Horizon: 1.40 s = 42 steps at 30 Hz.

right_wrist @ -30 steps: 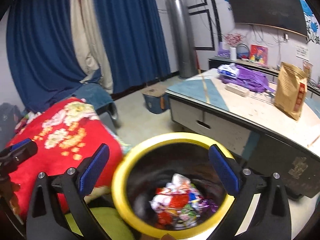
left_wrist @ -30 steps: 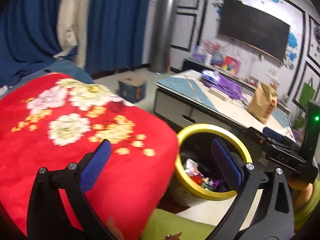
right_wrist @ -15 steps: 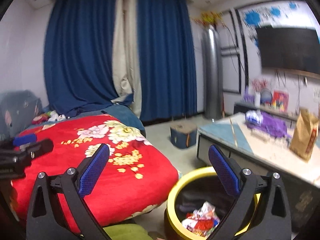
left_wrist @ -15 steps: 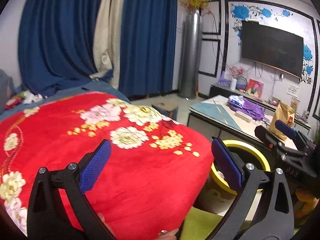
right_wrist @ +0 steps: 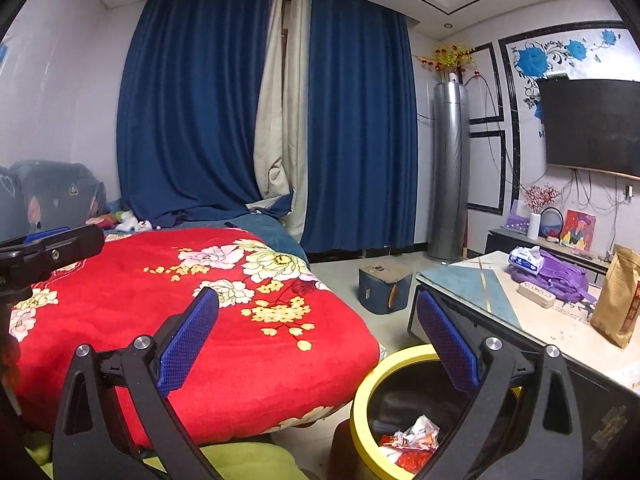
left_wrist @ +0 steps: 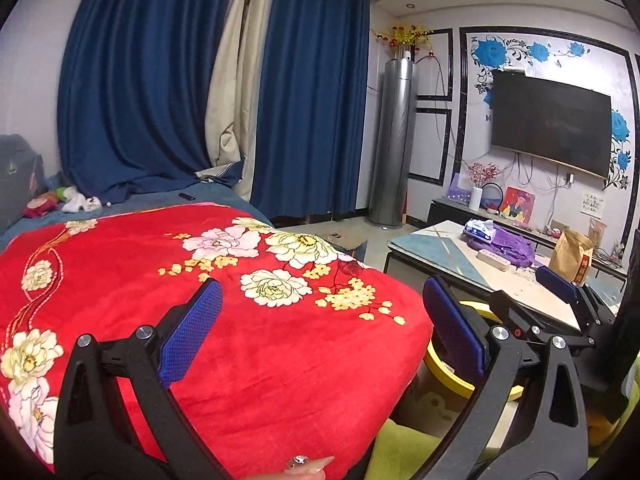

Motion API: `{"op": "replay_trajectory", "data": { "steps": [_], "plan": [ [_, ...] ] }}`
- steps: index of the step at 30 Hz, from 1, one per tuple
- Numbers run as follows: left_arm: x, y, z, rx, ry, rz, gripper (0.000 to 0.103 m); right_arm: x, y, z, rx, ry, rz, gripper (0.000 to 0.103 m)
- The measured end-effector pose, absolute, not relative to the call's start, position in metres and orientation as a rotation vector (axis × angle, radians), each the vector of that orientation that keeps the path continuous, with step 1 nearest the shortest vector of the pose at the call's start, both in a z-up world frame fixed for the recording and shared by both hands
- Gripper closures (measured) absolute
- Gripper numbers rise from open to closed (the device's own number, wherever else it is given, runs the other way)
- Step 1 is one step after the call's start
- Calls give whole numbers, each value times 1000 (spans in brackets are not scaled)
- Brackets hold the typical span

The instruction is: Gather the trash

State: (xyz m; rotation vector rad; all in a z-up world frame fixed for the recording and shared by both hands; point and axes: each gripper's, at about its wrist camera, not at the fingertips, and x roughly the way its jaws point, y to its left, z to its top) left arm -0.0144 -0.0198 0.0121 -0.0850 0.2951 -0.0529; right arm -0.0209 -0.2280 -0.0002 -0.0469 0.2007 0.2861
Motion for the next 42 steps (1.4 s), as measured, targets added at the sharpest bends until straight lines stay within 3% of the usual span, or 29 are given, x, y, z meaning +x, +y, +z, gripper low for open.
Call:
{"op": "replay_trajectory", "data": {
  "steps": [42],
  "plan": [
    [-11,-22,5,-89,311,-43,11,-15,-231,-7,-21,226,265,6]
  ]
}}
